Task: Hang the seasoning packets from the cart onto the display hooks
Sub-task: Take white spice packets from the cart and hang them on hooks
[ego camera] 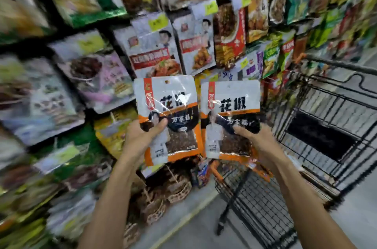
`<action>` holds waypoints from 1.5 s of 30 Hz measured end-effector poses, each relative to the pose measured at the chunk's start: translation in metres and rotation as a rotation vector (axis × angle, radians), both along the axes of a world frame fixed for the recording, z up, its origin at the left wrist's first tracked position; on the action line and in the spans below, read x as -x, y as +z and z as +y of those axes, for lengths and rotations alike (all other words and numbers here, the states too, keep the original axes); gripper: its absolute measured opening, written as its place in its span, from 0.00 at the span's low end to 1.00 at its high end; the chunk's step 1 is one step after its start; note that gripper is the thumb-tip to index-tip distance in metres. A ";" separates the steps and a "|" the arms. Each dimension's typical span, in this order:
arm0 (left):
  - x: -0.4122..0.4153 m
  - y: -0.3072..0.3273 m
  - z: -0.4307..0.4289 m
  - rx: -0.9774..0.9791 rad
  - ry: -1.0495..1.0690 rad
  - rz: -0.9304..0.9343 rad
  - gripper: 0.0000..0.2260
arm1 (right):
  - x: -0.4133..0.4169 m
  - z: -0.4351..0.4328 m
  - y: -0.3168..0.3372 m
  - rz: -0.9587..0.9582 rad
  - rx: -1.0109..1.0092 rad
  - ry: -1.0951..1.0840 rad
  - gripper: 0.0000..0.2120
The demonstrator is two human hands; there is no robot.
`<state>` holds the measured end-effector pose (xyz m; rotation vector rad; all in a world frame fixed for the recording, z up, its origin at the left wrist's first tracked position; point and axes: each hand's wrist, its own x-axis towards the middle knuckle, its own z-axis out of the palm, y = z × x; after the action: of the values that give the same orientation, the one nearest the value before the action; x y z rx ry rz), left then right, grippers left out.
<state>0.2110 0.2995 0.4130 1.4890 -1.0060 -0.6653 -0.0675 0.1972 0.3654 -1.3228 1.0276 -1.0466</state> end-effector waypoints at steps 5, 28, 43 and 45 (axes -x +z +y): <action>-0.068 0.048 0.117 0.103 0.215 -0.014 0.32 | -0.101 0.054 0.054 -0.054 0.103 0.259 0.12; -0.330 0.059 0.461 0.031 0.509 -0.041 0.26 | -0.421 0.311 0.107 -0.142 0.140 0.720 0.21; -0.414 0.071 0.396 0.134 0.487 0.072 0.12 | -0.469 0.286 0.112 -0.204 0.053 0.750 0.26; -0.417 0.070 0.392 0.149 0.477 0.077 0.14 | -0.473 0.283 0.111 -0.207 0.047 0.750 0.25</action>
<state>0.6283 0.6912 0.4832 1.4860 -0.5931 -0.2954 0.4055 0.4800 0.4766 -1.4329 0.2937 -0.6101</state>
